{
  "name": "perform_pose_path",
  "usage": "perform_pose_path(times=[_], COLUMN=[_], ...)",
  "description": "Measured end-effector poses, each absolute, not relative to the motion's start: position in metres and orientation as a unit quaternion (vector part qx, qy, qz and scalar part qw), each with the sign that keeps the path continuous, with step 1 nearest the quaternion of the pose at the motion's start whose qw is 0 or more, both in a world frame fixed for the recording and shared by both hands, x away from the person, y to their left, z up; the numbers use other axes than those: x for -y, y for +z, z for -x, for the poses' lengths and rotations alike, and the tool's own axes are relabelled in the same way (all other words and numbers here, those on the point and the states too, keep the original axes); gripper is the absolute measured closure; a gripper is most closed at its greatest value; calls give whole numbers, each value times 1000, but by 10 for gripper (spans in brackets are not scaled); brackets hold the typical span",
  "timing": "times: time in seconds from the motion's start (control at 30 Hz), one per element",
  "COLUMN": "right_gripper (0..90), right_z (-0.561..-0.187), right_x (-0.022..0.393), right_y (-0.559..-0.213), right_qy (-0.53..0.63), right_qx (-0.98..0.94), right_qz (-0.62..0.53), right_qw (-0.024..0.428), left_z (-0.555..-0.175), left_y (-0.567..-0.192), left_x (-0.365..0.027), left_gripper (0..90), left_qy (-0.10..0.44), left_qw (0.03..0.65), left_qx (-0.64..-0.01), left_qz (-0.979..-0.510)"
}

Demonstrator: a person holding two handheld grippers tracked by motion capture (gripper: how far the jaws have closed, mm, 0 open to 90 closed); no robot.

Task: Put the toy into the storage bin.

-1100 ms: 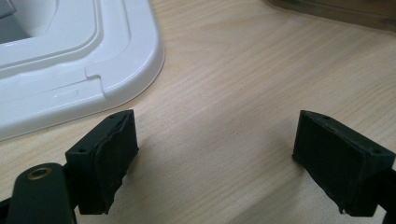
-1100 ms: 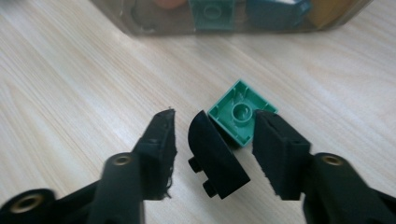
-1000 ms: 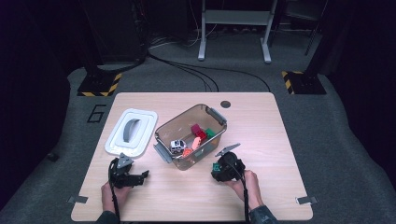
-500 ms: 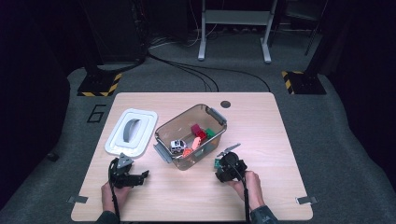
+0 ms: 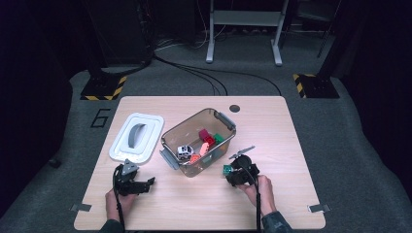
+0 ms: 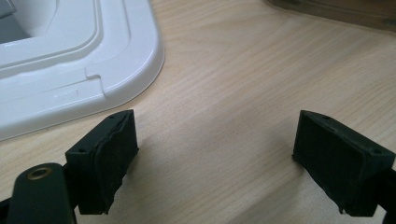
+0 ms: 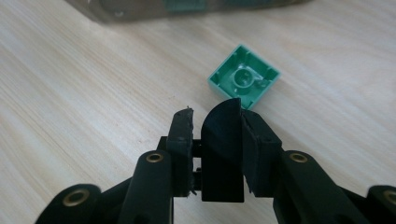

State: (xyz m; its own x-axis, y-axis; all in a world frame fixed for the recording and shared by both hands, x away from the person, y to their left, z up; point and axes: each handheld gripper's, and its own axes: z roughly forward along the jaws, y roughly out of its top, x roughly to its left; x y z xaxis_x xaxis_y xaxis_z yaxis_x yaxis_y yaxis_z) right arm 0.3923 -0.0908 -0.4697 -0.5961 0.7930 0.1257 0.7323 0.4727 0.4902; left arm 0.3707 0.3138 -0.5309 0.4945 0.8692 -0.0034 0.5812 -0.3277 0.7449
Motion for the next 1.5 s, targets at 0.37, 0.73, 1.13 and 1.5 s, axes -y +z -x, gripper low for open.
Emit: perform_pose_path(times=[0.37, 0.73, 1.13, 1.5], right_gripper=[678, 678, 678, 678], right_z=[-402, -429, -452, -469], right_x=[122, 139, 138, 138], right_y=[-445, -432, -418, -392], right_qy=[299, 310, 314, 325], right_qx=[-826, -806, -796, -786], right_qz=[-468, -488, -497, -499], right_qw=[99, 125, 143, 166], left_z=[-371, -371, -371, -371], left_y=[-531, -531, -531, -531], left_x=[-314, -314, -314, -314], left_gripper=[135, 135, 135, 135], left_qy=[204, 204, 204, 204], left_qw=[353, 353, 353, 353], left_qx=[-460, -460, -460, -459], left_qz=[-789, -789, -789, -789])
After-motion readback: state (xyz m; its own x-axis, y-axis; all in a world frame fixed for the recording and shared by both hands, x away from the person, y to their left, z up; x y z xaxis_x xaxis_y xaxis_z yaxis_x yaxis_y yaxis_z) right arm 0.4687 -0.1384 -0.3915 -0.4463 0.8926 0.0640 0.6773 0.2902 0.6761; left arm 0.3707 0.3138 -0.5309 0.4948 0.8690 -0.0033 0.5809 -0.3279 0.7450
